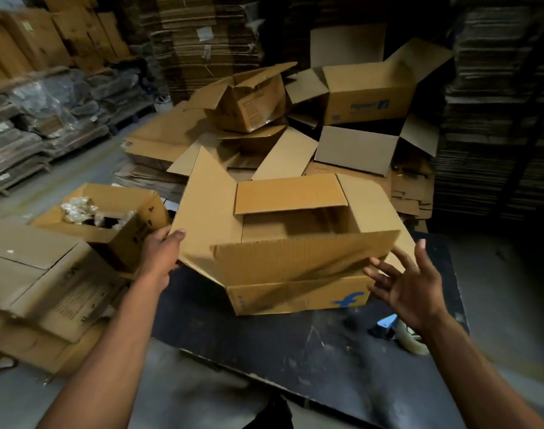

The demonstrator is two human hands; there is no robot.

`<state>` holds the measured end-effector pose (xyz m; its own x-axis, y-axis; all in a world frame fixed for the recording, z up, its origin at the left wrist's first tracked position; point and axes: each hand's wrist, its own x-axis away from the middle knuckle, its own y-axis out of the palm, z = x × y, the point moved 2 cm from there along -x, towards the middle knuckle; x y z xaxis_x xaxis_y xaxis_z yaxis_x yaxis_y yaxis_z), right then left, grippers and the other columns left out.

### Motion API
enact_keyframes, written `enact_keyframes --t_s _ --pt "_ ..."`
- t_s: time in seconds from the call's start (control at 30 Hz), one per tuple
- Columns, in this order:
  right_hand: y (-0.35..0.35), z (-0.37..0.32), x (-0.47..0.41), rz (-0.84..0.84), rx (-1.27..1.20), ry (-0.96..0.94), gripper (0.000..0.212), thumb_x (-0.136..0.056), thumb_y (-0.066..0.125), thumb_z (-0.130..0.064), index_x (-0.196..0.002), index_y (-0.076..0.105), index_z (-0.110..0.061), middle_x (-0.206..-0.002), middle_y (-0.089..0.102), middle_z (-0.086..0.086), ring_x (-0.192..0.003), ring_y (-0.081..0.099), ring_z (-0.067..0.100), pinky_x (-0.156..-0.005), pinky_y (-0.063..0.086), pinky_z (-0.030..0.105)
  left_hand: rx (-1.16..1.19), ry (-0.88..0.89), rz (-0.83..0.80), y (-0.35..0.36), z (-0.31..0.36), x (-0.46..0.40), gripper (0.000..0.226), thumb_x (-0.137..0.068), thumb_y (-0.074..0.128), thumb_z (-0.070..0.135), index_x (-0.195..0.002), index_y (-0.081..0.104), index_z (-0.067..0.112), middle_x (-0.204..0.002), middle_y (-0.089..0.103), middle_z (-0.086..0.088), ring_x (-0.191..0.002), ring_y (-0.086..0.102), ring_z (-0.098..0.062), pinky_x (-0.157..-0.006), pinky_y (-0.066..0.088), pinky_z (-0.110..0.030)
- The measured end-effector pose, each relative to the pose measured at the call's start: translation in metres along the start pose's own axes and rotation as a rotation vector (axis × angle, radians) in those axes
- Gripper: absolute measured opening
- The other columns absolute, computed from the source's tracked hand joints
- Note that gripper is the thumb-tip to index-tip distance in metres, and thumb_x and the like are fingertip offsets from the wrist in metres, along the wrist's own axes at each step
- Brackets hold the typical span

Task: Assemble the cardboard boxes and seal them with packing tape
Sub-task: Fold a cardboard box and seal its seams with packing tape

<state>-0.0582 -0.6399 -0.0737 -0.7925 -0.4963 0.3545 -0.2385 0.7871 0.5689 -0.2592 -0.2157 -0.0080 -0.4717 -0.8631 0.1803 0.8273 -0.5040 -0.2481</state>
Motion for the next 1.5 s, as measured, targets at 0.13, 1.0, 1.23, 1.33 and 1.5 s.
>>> enact_keyframes --t_s 0.13,1.0,1.23,1.33,1.5 --pt "0.029 0.0 -0.033 0.047 0.237 -0.112 0.078 -0.093 0.066 -0.041 -0.159 0.024 -0.037 -0.135 0.063 0.015 -0.123 0.063 0.03 -0.1 0.051 0.061 0.051 -0.022 -0.018 0.0 0.01 -0.002 0.031 -0.098 0.068 0.042 -0.122 0.066 0.022 -0.106 0.069 0.003 -0.095 0.062 -0.013 -0.073 0.044 -0.034" --pt "0.008 0.031 -0.095 1.287 0.31 -0.076 0.042 -0.091 0.067 -0.029 -0.132 0.058 -0.023 -0.131 0.057 0.012 -0.116 0.058 0.033 -0.096 0.048 0.044 -1.245 0.812 -0.531 0.199 -0.104 0.013 0.108 -0.091 0.011 0.089 -0.164 0.016 0.009 -0.171 0.005 -0.016 -0.16 -0.001 -0.03 -0.125 0.001 -0.062" --pt "0.004 0.037 -0.103 1.064 -0.328 -0.134 0.043 -0.099 0.054 -0.049 -0.135 0.055 -0.025 -0.112 0.07 -0.001 -0.081 0.068 0.022 -0.055 0.056 0.03 -1.213 0.869 -0.486 0.201 -0.113 0.011 0.102 -0.095 0.026 0.084 -0.161 0.028 0.005 -0.169 0.016 -0.019 -0.159 0.01 -0.032 -0.124 0.013 -0.064" --pt "0.01 0.039 -0.096 0.933 -0.209 -0.29 0.058 -0.099 0.045 -0.065 -0.14 0.05 -0.024 -0.12 0.067 -0.002 -0.101 0.069 0.021 -0.066 0.06 0.033 -1.225 0.873 -0.475 0.201 -0.114 0.01 0.102 -0.095 0.022 0.084 -0.162 0.025 0.006 -0.17 0.013 -0.019 -0.16 0.008 -0.032 -0.124 0.013 -0.064" --pt "0.024 0.057 -0.064 0.772 0.363 -0.429 0.076 -0.098 0.035 -0.074 -0.158 0.034 -0.027 -0.16 0.041 -0.011 -0.145 0.04 0.007 -0.12 0.035 0.044 -1.234 0.865 -0.468 0.203 -0.115 0.011 0.103 -0.095 0.02 0.085 -0.161 0.025 0.007 -0.17 0.012 -0.018 -0.16 0.007 -0.031 -0.125 0.012 -0.063"
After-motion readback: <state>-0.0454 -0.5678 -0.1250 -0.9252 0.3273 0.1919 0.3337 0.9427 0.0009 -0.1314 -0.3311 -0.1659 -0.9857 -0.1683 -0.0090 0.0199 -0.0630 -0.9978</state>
